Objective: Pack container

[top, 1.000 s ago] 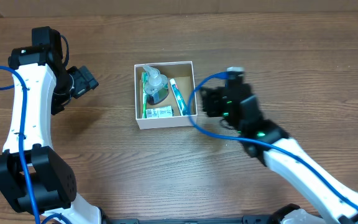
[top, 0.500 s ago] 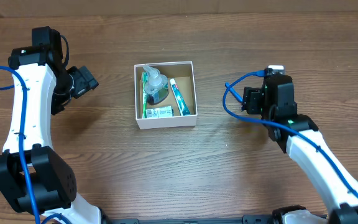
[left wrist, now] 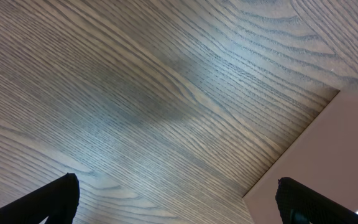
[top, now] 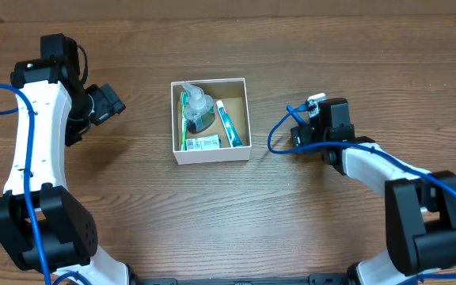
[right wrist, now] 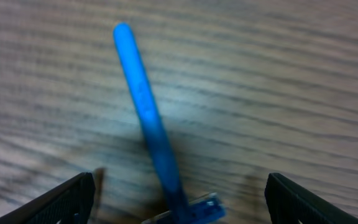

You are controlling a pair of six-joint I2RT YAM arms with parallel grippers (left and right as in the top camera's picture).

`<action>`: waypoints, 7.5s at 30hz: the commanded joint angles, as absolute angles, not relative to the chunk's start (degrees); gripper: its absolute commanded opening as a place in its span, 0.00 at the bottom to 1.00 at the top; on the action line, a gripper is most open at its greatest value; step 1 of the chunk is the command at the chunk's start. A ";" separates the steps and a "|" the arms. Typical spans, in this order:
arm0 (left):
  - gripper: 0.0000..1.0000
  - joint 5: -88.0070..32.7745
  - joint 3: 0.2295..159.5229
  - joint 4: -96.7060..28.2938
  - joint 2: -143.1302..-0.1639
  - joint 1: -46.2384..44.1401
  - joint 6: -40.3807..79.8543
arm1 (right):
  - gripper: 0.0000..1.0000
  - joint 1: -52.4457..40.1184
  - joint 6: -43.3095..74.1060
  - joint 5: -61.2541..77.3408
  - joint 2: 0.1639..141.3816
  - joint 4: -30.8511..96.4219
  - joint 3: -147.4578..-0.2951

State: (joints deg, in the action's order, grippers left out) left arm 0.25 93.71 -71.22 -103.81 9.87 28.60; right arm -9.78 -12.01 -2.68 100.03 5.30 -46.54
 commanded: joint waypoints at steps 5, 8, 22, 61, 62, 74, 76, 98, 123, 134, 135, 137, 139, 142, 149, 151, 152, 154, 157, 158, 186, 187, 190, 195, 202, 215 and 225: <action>1.00 0.43 94.78 -71.31 -101.89 10.09 29.19 | 0.79 -9.61 -13.98 0.80 102.74 2.15 -47.27; 1.00 0.40 94.78 -71.33 -101.89 10.09 29.19 | 0.61 -9.61 -13.96 0.78 102.78 1.96 -47.27; 1.00 0.43 94.78 -71.33 -101.89 10.09 29.19 | 0.21 -9.61 -13.50 0.78 102.78 1.93 -47.29; 1.00 0.43 94.78 -71.33 -101.89 10.09 29.19 | 0.77 -9.67 -4.78 3.07 98.48 3.77 -48.27; 1.00 0.43 94.78 -71.33 -101.89 10.09 29.19 | 0.77 -9.67 -4.78 3.07 99.72 3.38 -48.27; 1.00 0.43 94.78 -71.33 -101.89 10.09 29.19 | 0.67 -9.67 -5.10 3.01 102.96 2.02 -48.29; 1.00 0.43 94.78 -71.33 -101.89 10.09 29.19 | 0.64 -9.67 -6.72 2.96 103.00 2.15 -48.27; 1.00 0.43 94.78 -71.33 -101.89 10.09 29.19 | 0.18 -9.67 -7.73 0.01 103.00 1.93 -48.18; 1.00 0.43 94.78 -71.33 -101.89 10.09 29.19 | 0.10 -14.79 2.55 0.05 83.66 15.14 -54.83; 1.00 0.43 94.78 -71.33 -101.89 10.11 29.19 | 0.10 -31.09 17.28 0.01 79.79 12.16 -54.83; 1.00 0.40 94.78 -71.31 -101.89 10.09 29.19 | 0.10 -32.23 17.74 -0.03 80.07 11.57 -54.83; 1.00 0.43 94.78 -71.31 -101.89 10.09 29.19 | 0.10 -34.41 18.09 -0.47 81.01 10.09 -54.83; 1.00 0.43 94.78 -71.31 -101.89 10.11 29.19 | 0.10 -35.83 18.09 -1.58 82.04 8.93 -54.83; 1.00 0.43 94.78 -71.31 -101.89 10.09 29.19 | 0.10 -36.97 18.11 -2.07 84.03 6.92 -54.83; 1.00 0.43 94.78 -71.31 -101.89 10.09 29.19 | 0.20 -37.12 18.06 -2.07 86.94 5.19 -54.83; 1.00 0.40 94.78 -71.31 -101.89 10.09 29.19 | 0.59 -37.12 18.04 -1.85 86.94 4.40 -54.83; 1.00 0.40 94.78 -71.31 -101.89 10.09 29.19 | 0.73 -37.12 18.04 -1.85 86.94 3.95 -54.83; 1.00 0.43 94.78 -71.33 -101.89 10.09 29.19 | 0.86 -37.12 18.02 -1.85 86.94 3.18 -54.83; 1.00 0.43 94.78 -71.31 -101.89 10.09 29.19 | 0.93 -37.12 18.02 -1.85 86.85 2.28 -54.83; 1.00 0.43 94.78 -71.31 -101.89 10.09 29.19 | 0.96 -37.12 18.00 -1.87 86.56 2.09 -54.83; 1.00 0.43 94.78 -71.33 -101.89 10.09 29.19 | 1.00 -35.88 18.31 -15.49 11.77 42.89 -54.83; 1.00 0.43 94.78 -71.33 -101.89 10.09 29.19 | 1.00 -35.88 18.41 -15.42 10.85 44.60 -54.83; 1.00 0.40 94.78 -71.31 -101.89 10.09 29.19 | 1.00 -35.88 23.59 -15.59 10.17 49.93 -54.83; 1.00 0.43 94.78 -71.33 -101.89 10.09 29.19 | 1.00 -35.88 28.36 -19.73 10.11 55.27 -54.83; 1.00 0.43 94.78 -71.31 -101.89 10.09 29.17 | 1.00 -35.88 28.58 -19.20 8.27 55.88 -54.85; 1.00 0.43 94.78 -71.33 -101.89 10.09 29.19 | 1.00 -35.88 28.12 -16.58 0.23 57.25 -56.49; 1.00 0.43 94.78 -71.31 -101.89 10.09 29.19 | 1.00 -35.88 26.26 -12.67 0.27 57.98 -58.52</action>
State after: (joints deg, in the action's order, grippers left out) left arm 0.25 93.73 -71.20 -103.72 9.85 28.60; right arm -35.99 27.38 -14.83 0.95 58.08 -57.54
